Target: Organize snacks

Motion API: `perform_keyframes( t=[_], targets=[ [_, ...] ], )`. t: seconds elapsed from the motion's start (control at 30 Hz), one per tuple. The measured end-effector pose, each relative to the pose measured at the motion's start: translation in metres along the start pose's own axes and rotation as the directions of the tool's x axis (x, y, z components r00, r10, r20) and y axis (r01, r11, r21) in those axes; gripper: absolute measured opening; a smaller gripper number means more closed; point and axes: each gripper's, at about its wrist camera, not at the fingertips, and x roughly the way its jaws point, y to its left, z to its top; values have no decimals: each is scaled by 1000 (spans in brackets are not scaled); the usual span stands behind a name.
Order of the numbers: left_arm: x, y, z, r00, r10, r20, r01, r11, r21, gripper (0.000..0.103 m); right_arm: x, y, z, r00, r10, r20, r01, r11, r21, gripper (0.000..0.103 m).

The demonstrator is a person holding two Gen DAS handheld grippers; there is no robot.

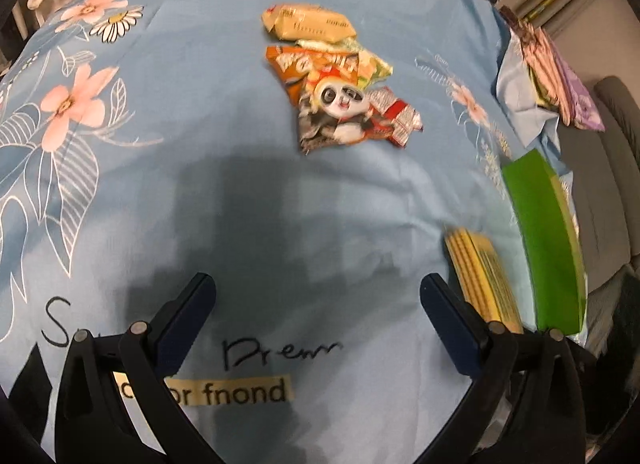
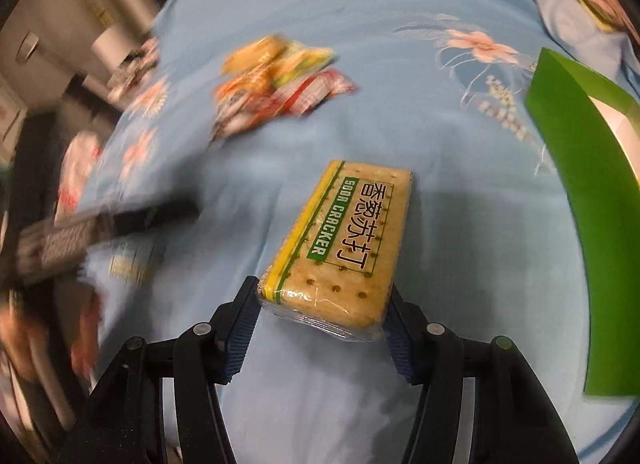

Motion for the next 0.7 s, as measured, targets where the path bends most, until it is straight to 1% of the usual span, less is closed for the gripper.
perform_keyframes(
  t=[0.07,0.13,0.17,0.2,0.27,0.33,0.4,0.47,0.53,0.6,0.7],
  targets=[
    [0,-6,-4,1000,23,-4,-23,999,44,102,-5,7,-17,1000,3,-21,-4,1000,-31,60],
    [4,-16,-10,999,40,-17,-38,993,113,102,-10,6,-27,1000,12,-24,-13,1000,-28,60],
    [6,-19,-13,999,33,-27,-29,990,137,102,-16,5,-34,1000,15,-22,-16,1000,-12,60],
    [8,-27,-16,999,22,-49,-12,983,185,102,-21,1,-39,1000,24,-20,-24,1000,12,60],
    [10,-39,-22,998,17,-63,-1,969,248,102,-25,-10,-41,999,48,-20,-47,997,61,61],
    [12,-50,-29,997,14,-75,8,958,286,102,-32,-21,-41,997,81,-12,-79,987,141,64],
    [14,-56,-34,997,15,-79,10,952,305,102,-43,-26,-43,993,117,4,-115,975,191,69],
    [15,-62,-40,996,3,-85,25,947,321,102,-53,-27,-42,992,122,13,-123,973,195,71],
    [15,-68,-44,995,-32,-97,62,944,323,102,-61,-29,-38,993,114,20,-116,974,194,72],
    [15,-73,-48,993,-54,-108,86,944,317,102,-66,-33,-34,994,110,27,-114,970,216,75],
    [15,-78,-54,993,-50,-105,79,952,295,102,-66,-38,-29,993,120,23,-122,964,234,75]
  ],
)
